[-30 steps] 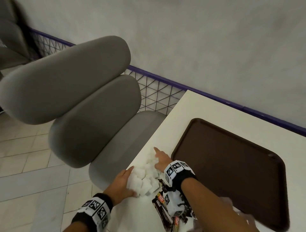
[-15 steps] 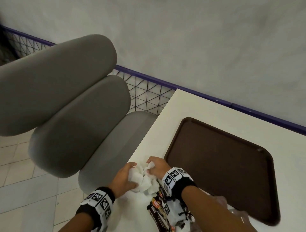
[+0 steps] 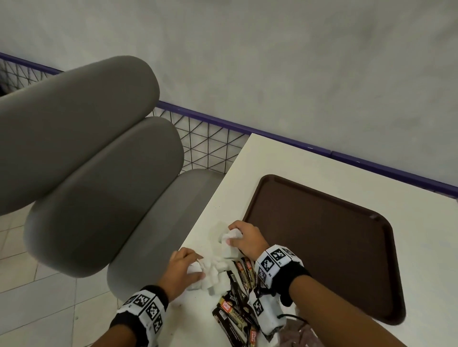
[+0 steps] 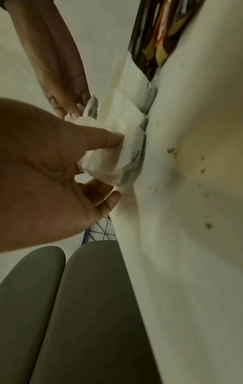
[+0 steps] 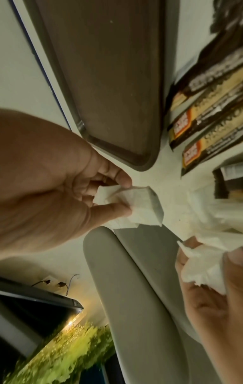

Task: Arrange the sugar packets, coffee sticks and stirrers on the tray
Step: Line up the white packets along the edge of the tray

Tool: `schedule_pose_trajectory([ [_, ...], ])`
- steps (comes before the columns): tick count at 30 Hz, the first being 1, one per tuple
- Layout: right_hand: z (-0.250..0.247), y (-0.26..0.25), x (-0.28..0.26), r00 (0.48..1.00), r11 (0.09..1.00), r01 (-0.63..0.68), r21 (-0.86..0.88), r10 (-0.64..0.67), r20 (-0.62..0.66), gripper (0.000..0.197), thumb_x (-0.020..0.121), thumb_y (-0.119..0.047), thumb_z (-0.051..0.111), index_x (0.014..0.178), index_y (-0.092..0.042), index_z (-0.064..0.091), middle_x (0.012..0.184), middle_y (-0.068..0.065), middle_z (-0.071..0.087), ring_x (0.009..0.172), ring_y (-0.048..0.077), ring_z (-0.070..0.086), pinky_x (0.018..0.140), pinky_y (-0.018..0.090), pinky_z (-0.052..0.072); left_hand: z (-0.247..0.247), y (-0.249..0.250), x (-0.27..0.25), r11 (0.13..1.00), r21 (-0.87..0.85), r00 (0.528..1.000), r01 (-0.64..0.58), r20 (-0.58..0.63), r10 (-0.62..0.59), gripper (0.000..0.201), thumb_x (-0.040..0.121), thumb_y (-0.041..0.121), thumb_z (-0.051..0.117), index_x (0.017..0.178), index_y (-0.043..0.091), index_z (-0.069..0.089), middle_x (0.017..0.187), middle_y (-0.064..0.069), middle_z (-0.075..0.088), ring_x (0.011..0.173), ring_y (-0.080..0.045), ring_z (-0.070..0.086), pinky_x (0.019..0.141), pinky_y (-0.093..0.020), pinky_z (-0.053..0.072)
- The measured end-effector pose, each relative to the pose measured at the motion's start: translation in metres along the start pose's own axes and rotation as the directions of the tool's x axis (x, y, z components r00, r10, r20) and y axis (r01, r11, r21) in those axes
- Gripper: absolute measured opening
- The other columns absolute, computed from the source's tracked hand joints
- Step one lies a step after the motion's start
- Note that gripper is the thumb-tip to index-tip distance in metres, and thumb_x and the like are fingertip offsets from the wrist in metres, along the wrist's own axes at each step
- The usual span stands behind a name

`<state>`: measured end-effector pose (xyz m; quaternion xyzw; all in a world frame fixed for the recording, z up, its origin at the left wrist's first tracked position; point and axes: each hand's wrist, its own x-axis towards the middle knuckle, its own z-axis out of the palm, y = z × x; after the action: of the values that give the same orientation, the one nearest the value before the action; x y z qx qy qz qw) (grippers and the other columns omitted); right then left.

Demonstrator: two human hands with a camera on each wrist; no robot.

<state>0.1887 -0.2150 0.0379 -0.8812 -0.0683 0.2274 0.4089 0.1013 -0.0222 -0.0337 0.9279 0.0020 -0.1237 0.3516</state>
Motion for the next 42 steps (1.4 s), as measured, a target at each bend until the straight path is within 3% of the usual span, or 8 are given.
schedule_pose_trajectory([
  [3,-0.009,0.001,-0.002,1.000,0.999,0.026,0.047,-0.026,-0.007,0.025,0.082,-0.011,0.064,0.107,-0.008,0.060,0.110,0.012,0.064,0.091,0.015,0.055,0.077,0.023,0.045,-0.006,0.006,-0.002,0.999,-0.034,0.999,-0.032,0.031,0.033,0.076,0.064,0.069,0.046,0.127,0.027,0.049,0.124,0.017,0.035,0.116,-0.005,0.029,0.103,-0.019,0.026],
  [6,-0.018,0.000,0.000,0.999,0.991,0.025,0.129,-0.029,0.027,0.021,0.079,-0.007,0.068,0.097,-0.013,0.059,0.100,0.010,0.061,0.092,0.019,0.057,0.077,0.033,0.052,-0.019,0.024,0.004,0.992,-0.100,0.997,-0.071,-0.019,0.069,0.077,0.074,0.066,0.049,0.139,0.027,0.035,0.133,0.019,0.028,0.126,-0.003,0.024,0.108,-0.025,0.023],
  [10,-0.025,-0.005,0.001,0.991,0.975,0.040,0.219,-0.066,0.114,0.025,0.077,-0.004,0.070,0.088,-0.019,0.054,0.093,0.009,0.060,0.083,0.023,0.059,0.066,0.028,0.052,-0.030,0.063,0.019,0.911,-0.411,0.999,-0.034,-0.018,0.030,0.085,0.076,0.069,0.046,0.146,0.028,0.023,0.137,0.016,0.034,0.126,-0.003,0.035,0.103,-0.022,0.032],
  [13,-0.029,-0.010,0.000,0.987,0.945,0.054,0.323,-0.100,0.128,0.028,0.076,-0.002,0.071,0.088,-0.018,0.050,0.080,0.005,0.063,0.073,0.021,0.059,0.064,0.024,0.051,-0.030,0.086,0.032,0.795,-0.604,0.996,0.060,0.091,-0.006,0.059,0.094,0.036,0.049,0.146,0.023,0.025,0.134,0.007,0.042,0.121,-0.011,0.046,0.094,-0.022,0.040],
  [16,-0.034,-0.009,0.000,0.990,0.929,0.087,0.359,-0.120,0.073,0.033,0.075,0.005,0.069,0.084,-0.018,0.047,0.075,0.003,0.061,0.067,0.017,0.056,0.067,0.027,0.050,-0.029,0.099,0.043,0.640,-0.754,0.985,0.146,0.171,-0.023,0.030,0.096,0.013,0.047,0.124,0.005,0.053,0.120,-0.015,0.060,0.110,-0.029,0.059,0.090,-0.033,0.051],
  [24,-0.041,-0.001,0.003,0.964,0.896,0.158,0.416,-0.048,-0.263,0.034,0.075,-0.007,0.073,0.096,-0.015,0.047,0.085,-0.003,0.052,0.073,0.009,0.050,0.068,0.016,0.046,-0.033,0.111,0.063,0.513,-0.856,0.996,0.068,0.025,-0.090,0.027,0.089,0.008,0.058,0.113,-0.003,0.061,0.102,-0.013,0.069,0.088,-0.021,0.068,0.075,-0.033,0.059],
  [31,-0.045,0.005,0.016,0.993,0.847,0.072,0.527,-0.011,-0.118,0.014,0.081,-0.006,0.067,0.082,-0.013,0.055,0.081,0.001,0.056,0.072,0.011,0.055,0.056,0.016,0.048,-0.036,0.115,0.081,0.404,-0.911,0.990,0.085,0.032,-0.137,0.024,0.086,0.009,0.063,0.108,0.002,0.062,0.103,-0.014,0.070,0.090,-0.028,0.070,0.069,-0.033,0.060],
  [42,-0.104,0.044,0.078,0.876,0.849,0.022,0.529,0.238,-0.419,0.024,0.082,0.003,0.061,0.069,-0.013,0.051,0.074,0.008,0.059,0.056,0.016,0.052,0.051,0.020,0.046,-0.033,0.108,0.119,0.336,-0.929,0.981,0.156,0.108,-0.160,0.020,0.093,-0.003,0.045,0.107,0.003,0.059,0.099,-0.017,0.070,0.091,-0.030,0.070,0.070,-0.028,0.059],
])
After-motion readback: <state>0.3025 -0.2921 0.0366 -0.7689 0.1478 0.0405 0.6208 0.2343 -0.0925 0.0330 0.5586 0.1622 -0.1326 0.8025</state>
